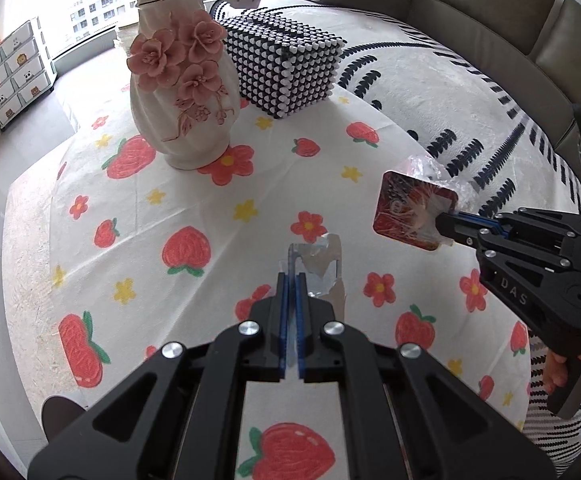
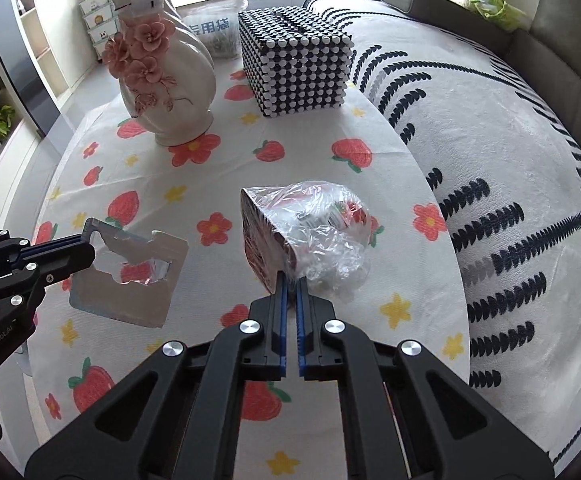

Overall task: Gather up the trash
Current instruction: 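Grasp the clear plastic tray with the left tool while the right tool holds the box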

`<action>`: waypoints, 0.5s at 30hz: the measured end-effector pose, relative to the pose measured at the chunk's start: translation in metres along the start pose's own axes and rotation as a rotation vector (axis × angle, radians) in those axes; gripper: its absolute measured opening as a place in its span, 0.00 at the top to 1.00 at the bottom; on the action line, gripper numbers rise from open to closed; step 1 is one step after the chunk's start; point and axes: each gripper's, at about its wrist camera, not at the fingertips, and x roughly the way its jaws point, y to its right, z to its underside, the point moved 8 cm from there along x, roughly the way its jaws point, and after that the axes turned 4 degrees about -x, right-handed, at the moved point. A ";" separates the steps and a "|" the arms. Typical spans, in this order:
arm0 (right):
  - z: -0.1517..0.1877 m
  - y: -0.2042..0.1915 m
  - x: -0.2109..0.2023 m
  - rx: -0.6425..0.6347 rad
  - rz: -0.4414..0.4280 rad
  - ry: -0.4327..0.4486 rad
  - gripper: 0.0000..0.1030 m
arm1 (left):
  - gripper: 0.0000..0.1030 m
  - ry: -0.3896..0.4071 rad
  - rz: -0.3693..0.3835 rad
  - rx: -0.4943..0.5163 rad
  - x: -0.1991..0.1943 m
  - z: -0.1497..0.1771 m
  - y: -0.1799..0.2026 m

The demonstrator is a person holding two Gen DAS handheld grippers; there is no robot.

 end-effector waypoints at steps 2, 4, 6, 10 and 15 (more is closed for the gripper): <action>0.001 -0.016 -0.008 -0.021 -0.018 -0.001 0.97 | 0.96 0.000 -0.014 -0.025 -0.011 0.007 -0.013; 0.002 -0.034 -0.015 -0.051 -0.037 -0.004 0.97 | 0.96 0.001 -0.033 -0.058 -0.022 0.016 -0.028; 0.003 -0.053 -0.023 -0.083 -0.056 -0.003 0.97 | 0.96 0.004 -0.056 -0.092 -0.034 0.024 -0.045; 0.004 -0.093 -0.038 -0.138 -0.097 -0.001 0.97 | 0.96 0.013 -0.105 -0.156 -0.062 0.043 -0.081; 0.001 -0.149 -0.054 -0.223 -0.151 0.003 0.97 | 0.96 0.020 -0.171 -0.255 -0.100 0.074 -0.129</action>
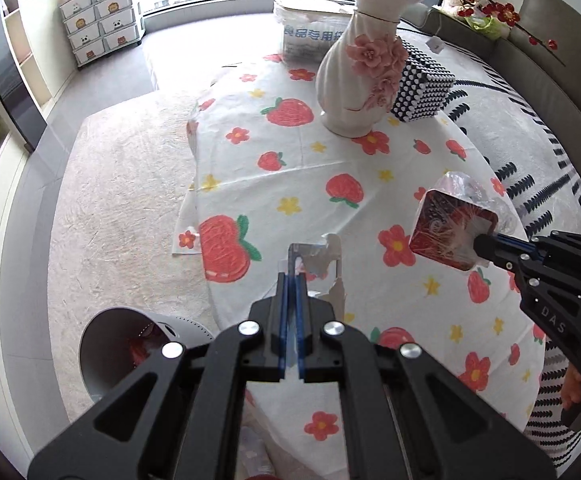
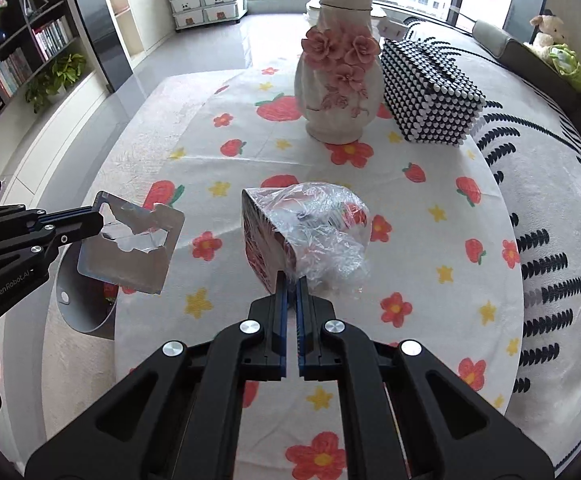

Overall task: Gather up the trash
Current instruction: 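Grasp the clear plastic tray with the left tool while the right tool holds the box, then drop the box into the grey bin with the right tool while the left tool drops the tray in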

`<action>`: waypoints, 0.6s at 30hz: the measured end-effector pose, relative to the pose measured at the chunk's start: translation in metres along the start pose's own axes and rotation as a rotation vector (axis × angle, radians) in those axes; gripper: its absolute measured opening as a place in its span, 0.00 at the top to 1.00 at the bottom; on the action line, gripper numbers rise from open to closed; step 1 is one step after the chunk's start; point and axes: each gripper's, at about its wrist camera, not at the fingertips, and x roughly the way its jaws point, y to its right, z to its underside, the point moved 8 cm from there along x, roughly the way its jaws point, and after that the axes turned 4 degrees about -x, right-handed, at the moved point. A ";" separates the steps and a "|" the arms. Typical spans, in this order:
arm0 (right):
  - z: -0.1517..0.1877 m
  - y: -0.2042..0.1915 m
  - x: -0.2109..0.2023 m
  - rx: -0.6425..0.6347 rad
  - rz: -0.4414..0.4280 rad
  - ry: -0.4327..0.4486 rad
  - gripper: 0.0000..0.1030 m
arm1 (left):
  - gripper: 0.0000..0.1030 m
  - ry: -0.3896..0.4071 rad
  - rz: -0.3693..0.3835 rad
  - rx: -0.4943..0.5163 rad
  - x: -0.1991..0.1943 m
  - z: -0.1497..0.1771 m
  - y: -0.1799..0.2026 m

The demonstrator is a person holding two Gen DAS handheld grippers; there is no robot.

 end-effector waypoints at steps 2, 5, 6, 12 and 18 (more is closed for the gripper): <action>-0.007 -0.025 -0.003 -0.041 -0.023 0.003 0.97 | 0.96 0.009 -0.025 -0.044 -0.013 0.007 -0.025; -0.019 -0.066 -0.008 -0.116 -0.054 0.011 0.97 | 0.96 0.021 -0.060 -0.105 -0.030 0.018 -0.062; -0.022 -0.081 -0.009 -0.139 -0.065 0.013 0.97 | 0.96 0.022 -0.069 -0.125 -0.035 0.023 -0.074; -0.037 -0.173 -0.012 -0.253 -0.123 0.021 0.97 | 0.96 0.029 -0.118 -0.206 -0.066 0.054 -0.148; -0.043 -0.262 -0.006 -0.306 -0.187 0.012 0.97 | 0.96 0.038 -0.168 -0.232 -0.092 0.082 -0.218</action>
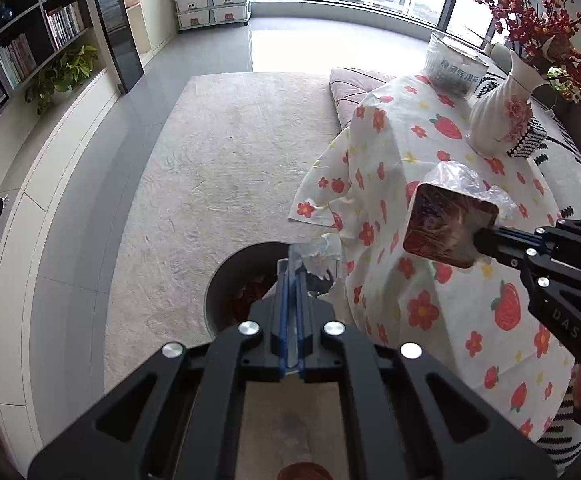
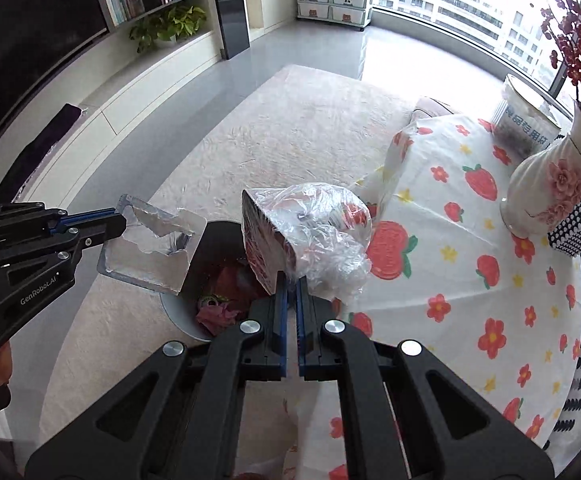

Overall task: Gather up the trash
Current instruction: 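Drop the box into the grey bin with the right tool while the left tool drops the tray in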

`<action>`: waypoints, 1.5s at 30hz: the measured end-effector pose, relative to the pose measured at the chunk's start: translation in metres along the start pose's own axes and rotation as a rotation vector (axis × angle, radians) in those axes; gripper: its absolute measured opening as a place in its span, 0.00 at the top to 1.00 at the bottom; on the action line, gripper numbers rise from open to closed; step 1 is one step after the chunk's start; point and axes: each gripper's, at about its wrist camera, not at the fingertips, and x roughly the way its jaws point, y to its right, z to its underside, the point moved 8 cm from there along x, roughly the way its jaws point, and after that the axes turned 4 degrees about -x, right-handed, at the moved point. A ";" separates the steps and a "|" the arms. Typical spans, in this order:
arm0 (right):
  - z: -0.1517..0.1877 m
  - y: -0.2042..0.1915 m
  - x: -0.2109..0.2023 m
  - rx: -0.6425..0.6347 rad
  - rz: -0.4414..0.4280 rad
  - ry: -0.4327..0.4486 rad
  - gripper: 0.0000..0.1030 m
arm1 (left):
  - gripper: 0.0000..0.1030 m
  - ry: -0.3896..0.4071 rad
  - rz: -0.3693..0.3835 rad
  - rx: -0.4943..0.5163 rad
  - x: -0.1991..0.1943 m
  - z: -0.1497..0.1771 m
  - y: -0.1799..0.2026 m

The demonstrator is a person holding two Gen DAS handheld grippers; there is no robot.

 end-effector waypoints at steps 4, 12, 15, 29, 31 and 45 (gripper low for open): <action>-0.013 -0.049 0.022 -0.038 -0.039 -0.016 0.97 | 0.96 -0.002 -0.025 -0.040 -0.005 0.007 -0.046; -0.026 -0.108 0.065 -0.098 -0.020 -0.074 0.82 | 0.96 0.001 -0.043 -0.105 -0.012 0.023 -0.103; -0.026 -0.111 0.068 -0.083 0.001 -0.074 0.67 | 0.96 0.002 -0.037 -0.116 -0.013 0.025 -0.110; -0.015 -0.072 0.033 0.002 0.084 -0.067 0.66 | 0.96 0.018 0.023 -0.054 -0.011 0.005 -0.079; -0.012 -0.066 0.028 0.021 0.090 -0.067 0.66 | 0.96 0.011 0.027 -0.034 -0.003 0.002 -0.071; 0.020 -0.032 0.012 0.139 0.122 -0.068 0.66 | 0.72 -0.054 0.034 0.062 0.034 -0.001 -0.034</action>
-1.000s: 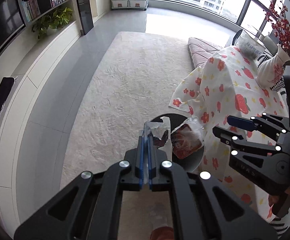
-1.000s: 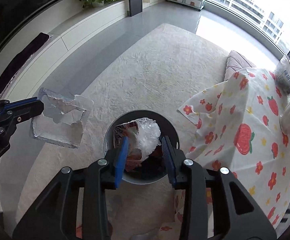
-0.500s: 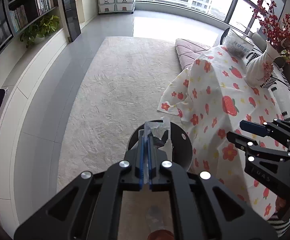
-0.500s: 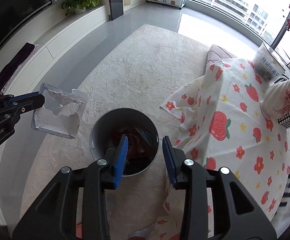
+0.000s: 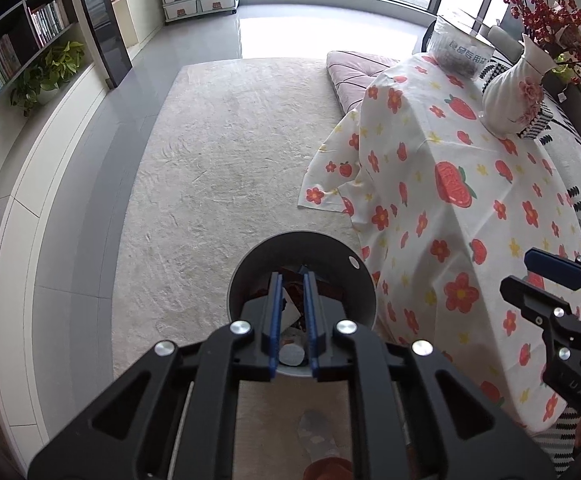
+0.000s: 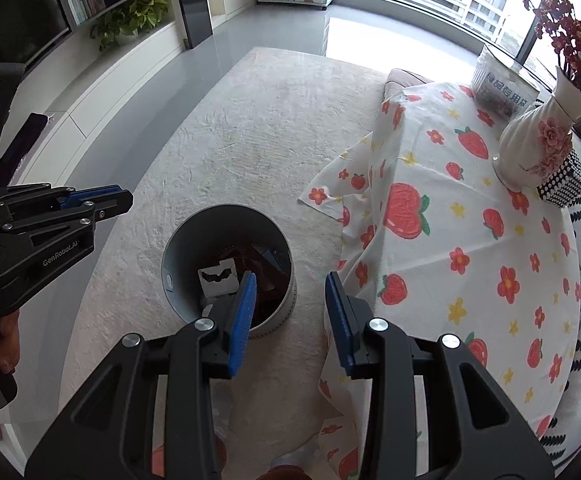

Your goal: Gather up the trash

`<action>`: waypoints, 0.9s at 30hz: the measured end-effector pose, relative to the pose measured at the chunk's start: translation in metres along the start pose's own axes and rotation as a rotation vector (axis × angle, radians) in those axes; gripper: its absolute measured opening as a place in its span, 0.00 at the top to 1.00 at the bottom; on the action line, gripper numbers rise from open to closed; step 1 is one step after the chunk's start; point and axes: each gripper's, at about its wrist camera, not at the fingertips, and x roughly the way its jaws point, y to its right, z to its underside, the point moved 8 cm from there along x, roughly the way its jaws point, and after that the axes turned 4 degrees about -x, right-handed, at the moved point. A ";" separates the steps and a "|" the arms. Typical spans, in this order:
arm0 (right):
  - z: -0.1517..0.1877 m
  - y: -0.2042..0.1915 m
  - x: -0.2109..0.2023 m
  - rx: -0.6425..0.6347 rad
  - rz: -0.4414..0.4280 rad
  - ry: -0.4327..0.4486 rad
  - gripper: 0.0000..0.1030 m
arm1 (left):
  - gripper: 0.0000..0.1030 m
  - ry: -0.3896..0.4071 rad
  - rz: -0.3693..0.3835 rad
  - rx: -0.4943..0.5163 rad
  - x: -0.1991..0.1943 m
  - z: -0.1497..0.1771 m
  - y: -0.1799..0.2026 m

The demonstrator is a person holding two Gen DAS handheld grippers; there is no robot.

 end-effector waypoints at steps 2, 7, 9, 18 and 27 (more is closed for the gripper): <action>0.004 0.008 -0.002 0.021 0.010 0.000 0.66 | 0.32 0.016 -0.004 0.000 -0.005 -0.002 0.005; 0.012 0.035 -0.013 0.090 0.060 0.015 0.49 | 0.23 0.028 0.000 0.043 -0.014 -0.007 0.029; 0.016 0.047 -0.019 0.122 0.086 0.019 0.46 | 0.23 0.023 0.017 0.075 -0.016 -0.009 0.044; 0.049 0.121 -0.055 0.331 0.208 0.021 0.45 | 0.23 0.026 0.102 0.243 -0.030 -0.020 0.130; 0.101 0.186 -0.091 0.506 0.315 0.026 0.44 | 0.23 0.038 0.180 0.408 -0.041 -0.019 0.221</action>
